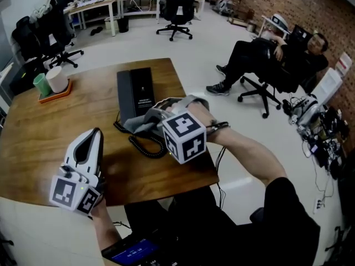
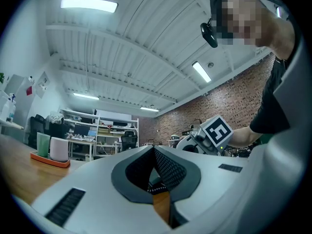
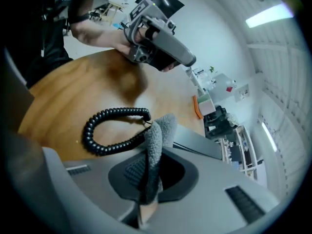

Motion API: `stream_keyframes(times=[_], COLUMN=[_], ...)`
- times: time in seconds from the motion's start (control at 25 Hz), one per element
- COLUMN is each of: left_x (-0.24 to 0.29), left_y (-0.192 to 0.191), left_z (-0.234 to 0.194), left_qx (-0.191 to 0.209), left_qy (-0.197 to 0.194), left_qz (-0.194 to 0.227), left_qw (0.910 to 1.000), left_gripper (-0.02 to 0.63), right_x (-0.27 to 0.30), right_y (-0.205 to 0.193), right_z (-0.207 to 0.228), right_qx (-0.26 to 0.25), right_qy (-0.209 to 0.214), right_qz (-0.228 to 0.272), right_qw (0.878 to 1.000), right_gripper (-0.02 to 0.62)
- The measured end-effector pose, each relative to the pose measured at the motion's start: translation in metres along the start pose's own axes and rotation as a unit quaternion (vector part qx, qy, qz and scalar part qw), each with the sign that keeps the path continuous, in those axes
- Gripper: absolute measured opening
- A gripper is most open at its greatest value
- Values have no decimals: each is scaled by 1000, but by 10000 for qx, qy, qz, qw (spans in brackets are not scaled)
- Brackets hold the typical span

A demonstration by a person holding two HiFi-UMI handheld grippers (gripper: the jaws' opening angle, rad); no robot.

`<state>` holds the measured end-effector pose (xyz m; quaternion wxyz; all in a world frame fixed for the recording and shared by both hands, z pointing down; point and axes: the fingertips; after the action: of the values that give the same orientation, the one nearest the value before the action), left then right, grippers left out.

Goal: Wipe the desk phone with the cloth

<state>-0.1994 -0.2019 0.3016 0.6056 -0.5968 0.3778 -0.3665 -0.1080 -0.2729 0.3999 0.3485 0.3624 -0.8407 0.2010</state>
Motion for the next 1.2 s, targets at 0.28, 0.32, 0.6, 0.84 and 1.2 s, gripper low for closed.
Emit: stream_keyframes(times=[0.28,0.32,0.6,0.84,1.2], left_x=[-1,-1,0,1,0], left_y=[-3,-3,-4,3,-1], left_z=[-6,-6,2,-1,-1], left_qx=[-24,-30,-67,26,-11], left_qy=[5,8,7,-27,-20], left_qz=[-8,-8,-25,-12,-15], left_qw=[10000,10000,10000,10000,10000], left_gripper=[-9,-9,-9,-9,-9], right_x=[12,17,39,18,-5], right_y=[-68,-76,-83,-47,-12], right_z=[151,167,165,83,17], right_qx=[1910,2078,1816,997,289], right_qy=[-1594,-1730,-1563,-1092,-129], right_qz=[-68,-108,-466,-244,213], right_qw=[9685,9627,9697,9887,9993], right_gripper=[23,21,21,21,21])
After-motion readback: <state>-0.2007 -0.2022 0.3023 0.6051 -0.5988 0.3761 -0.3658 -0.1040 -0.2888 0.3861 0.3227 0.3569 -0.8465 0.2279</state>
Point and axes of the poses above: the fingertips, and each gripper's own axes: x forward along the fingers, z to its right, y out of its top, and after that the axes turned 6 degrees about -z, right-handed
